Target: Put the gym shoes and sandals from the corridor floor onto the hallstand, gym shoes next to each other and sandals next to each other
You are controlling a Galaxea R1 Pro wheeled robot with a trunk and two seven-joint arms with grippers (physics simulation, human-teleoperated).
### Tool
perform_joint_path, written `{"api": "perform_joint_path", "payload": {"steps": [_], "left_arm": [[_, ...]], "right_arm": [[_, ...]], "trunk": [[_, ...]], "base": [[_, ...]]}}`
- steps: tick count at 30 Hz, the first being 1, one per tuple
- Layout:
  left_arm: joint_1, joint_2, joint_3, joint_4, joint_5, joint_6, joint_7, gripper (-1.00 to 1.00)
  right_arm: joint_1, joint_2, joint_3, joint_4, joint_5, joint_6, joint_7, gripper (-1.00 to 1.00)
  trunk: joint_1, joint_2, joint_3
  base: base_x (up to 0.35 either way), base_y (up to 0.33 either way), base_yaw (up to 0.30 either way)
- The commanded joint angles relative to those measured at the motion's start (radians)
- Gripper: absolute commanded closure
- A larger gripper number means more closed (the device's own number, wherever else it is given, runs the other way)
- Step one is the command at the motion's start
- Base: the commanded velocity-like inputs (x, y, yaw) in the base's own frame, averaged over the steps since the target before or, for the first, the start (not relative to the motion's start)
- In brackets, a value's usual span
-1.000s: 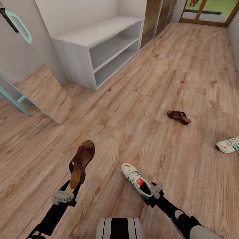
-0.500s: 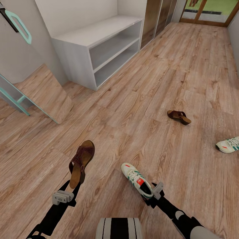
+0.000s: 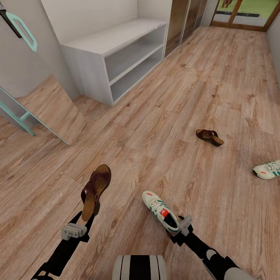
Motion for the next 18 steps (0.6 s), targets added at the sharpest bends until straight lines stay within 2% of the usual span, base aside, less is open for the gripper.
{"api": "perform_joint_path", "payload": {"steps": [1,18], "left_arm": [[0.0,0.0,0.0,0.0,0.0,0.0,-0.001,1.0],[0.0,0.0,0.0,0.0,0.001,0.0,0.0,1.0]], "right_arm": [[0.0,0.0,0.0,0.0,0.0,-0.001,0.0,-1.0],[0.002,-0.001,-0.001,0.0,-0.001,-0.004,0.0,-1.0]], "trunk": [[0.0,0.0,0.0],[0.0,0.0,0.0]], "base": [[0.0,0.0,0.0],[0.0,0.0,0.0]]}}
